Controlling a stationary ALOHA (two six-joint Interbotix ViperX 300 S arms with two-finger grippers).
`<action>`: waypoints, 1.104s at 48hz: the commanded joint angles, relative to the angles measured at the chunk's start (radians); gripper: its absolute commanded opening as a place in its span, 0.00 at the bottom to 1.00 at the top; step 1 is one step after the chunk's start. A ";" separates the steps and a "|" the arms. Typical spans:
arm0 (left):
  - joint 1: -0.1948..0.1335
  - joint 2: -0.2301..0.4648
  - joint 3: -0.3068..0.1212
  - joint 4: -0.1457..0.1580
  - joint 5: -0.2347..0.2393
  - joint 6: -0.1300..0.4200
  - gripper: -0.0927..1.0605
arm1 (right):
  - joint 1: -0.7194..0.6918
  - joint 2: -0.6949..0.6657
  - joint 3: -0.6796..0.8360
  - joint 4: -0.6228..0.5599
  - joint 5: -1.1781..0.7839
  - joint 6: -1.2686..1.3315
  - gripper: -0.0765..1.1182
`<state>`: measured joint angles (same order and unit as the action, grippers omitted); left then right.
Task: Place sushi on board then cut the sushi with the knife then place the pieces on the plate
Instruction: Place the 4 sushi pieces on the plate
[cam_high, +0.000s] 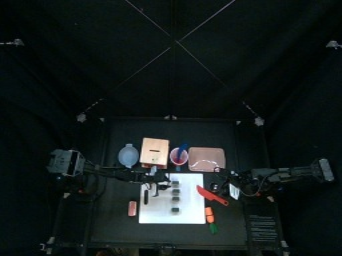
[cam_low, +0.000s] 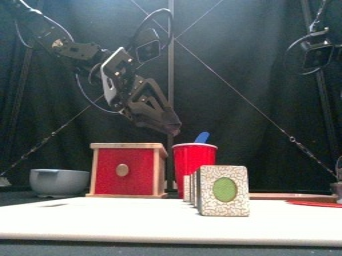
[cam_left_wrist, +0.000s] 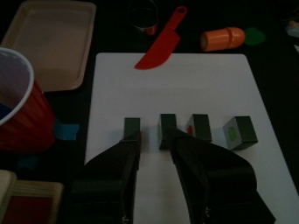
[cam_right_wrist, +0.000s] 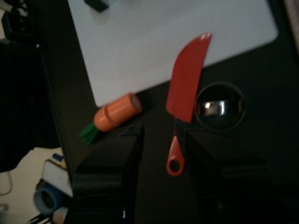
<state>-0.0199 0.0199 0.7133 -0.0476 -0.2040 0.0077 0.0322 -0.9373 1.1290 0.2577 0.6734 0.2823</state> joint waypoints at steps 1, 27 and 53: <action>0.017 -0.021 -0.003 -0.002 -0.015 0.000 0.69 | -0.014 0.040 -0.037 -0.078 -0.103 -0.002 0.68; 0.029 -0.048 0.121 -0.052 -0.092 0.000 0.69 | -0.066 0.494 -0.206 -0.356 -0.538 -0.003 0.68; 0.048 -0.066 0.176 -0.054 -0.086 0.002 0.69 | -0.087 0.897 -0.423 -0.373 -0.591 -0.009 0.77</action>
<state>0.0215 -0.0291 0.8989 -0.1028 -0.2869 0.0077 -0.0537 -0.0522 0.7455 -0.1150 0.0874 0.2715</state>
